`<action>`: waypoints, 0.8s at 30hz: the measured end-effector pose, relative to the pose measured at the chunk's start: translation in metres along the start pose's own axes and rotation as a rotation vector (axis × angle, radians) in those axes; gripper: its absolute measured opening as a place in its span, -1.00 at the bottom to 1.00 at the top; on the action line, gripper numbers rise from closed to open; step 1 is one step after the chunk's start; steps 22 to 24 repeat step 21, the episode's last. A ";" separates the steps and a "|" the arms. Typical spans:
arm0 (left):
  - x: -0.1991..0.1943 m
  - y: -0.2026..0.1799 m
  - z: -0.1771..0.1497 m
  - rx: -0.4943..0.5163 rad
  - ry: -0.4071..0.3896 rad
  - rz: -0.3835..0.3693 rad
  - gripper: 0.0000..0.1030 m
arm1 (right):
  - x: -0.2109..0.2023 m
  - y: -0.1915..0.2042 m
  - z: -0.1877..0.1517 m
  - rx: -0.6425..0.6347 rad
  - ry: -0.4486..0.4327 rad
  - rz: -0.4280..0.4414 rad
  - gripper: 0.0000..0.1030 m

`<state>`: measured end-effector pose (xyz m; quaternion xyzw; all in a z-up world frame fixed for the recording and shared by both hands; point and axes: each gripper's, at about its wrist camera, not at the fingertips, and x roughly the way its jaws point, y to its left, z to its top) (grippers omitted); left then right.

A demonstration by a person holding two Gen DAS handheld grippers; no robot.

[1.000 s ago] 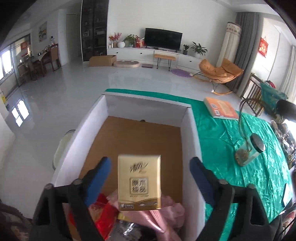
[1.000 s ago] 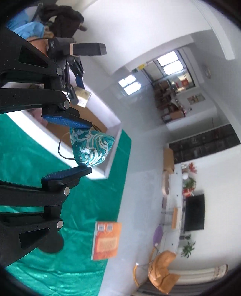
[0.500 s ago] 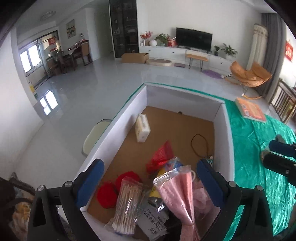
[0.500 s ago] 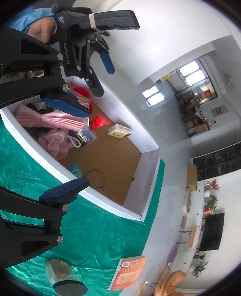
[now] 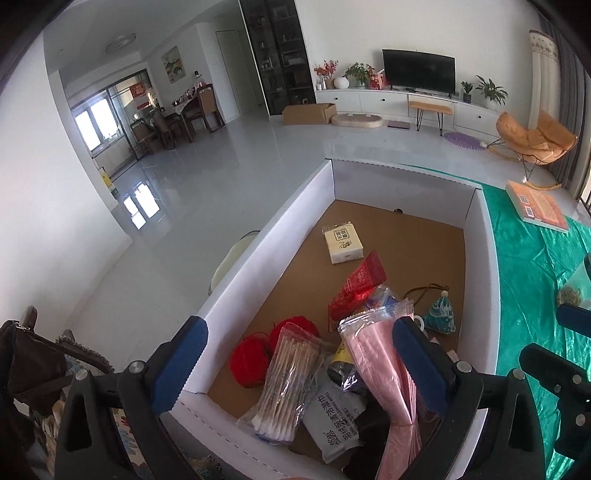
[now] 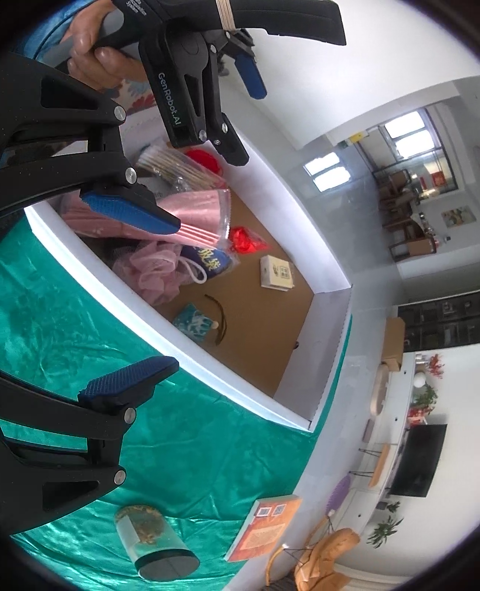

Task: Organize soft objects
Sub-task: 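Carry both items over the box and open both grippers to drop them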

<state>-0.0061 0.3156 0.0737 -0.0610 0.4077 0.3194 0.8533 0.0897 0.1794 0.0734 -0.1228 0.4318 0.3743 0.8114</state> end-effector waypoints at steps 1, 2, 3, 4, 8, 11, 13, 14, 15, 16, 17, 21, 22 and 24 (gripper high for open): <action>-0.002 0.001 -0.001 -0.004 0.002 -0.004 0.94 | -0.001 0.001 0.002 -0.001 0.005 -0.004 0.40; -0.003 0.002 -0.002 -0.007 0.002 -0.006 0.94 | -0.001 0.003 0.002 -0.006 0.008 -0.008 0.40; -0.004 0.003 -0.003 -0.010 0.002 -0.006 0.94 | -0.001 0.004 0.001 -0.012 0.011 -0.012 0.40; -0.005 0.003 -0.003 -0.011 0.001 -0.006 0.94 | 0.001 0.005 0.001 -0.018 0.015 -0.020 0.40; -0.009 0.004 -0.005 -0.014 0.000 -0.007 0.94 | 0.004 0.008 -0.001 -0.028 0.031 -0.024 0.41; -0.009 0.004 -0.005 -0.018 0.001 -0.009 0.94 | 0.005 0.011 -0.003 -0.036 0.037 -0.022 0.41; -0.009 0.004 -0.006 -0.017 0.003 -0.006 0.94 | 0.005 0.014 -0.005 -0.044 0.037 -0.024 0.41; -0.008 0.004 -0.007 -0.018 0.006 -0.004 0.94 | 0.005 0.015 -0.005 -0.049 0.037 -0.024 0.41; -0.008 0.004 -0.008 -0.020 0.008 -0.005 0.94 | 0.004 0.016 -0.005 -0.052 0.037 -0.025 0.41; -0.008 0.005 -0.009 -0.022 0.007 -0.011 0.94 | 0.004 0.017 -0.006 -0.053 0.037 -0.025 0.41; -0.009 0.006 -0.010 -0.028 0.004 -0.019 0.94 | 0.005 0.017 -0.006 -0.054 0.037 -0.025 0.41; -0.014 0.009 -0.016 -0.052 -0.026 -0.050 0.95 | 0.009 0.020 -0.008 -0.052 0.044 -0.026 0.41; -0.014 0.009 -0.016 -0.052 -0.026 -0.050 0.95 | 0.009 0.020 -0.008 -0.052 0.044 -0.026 0.41; -0.014 0.009 -0.016 -0.052 -0.026 -0.050 0.95 | 0.009 0.020 -0.008 -0.052 0.044 -0.026 0.41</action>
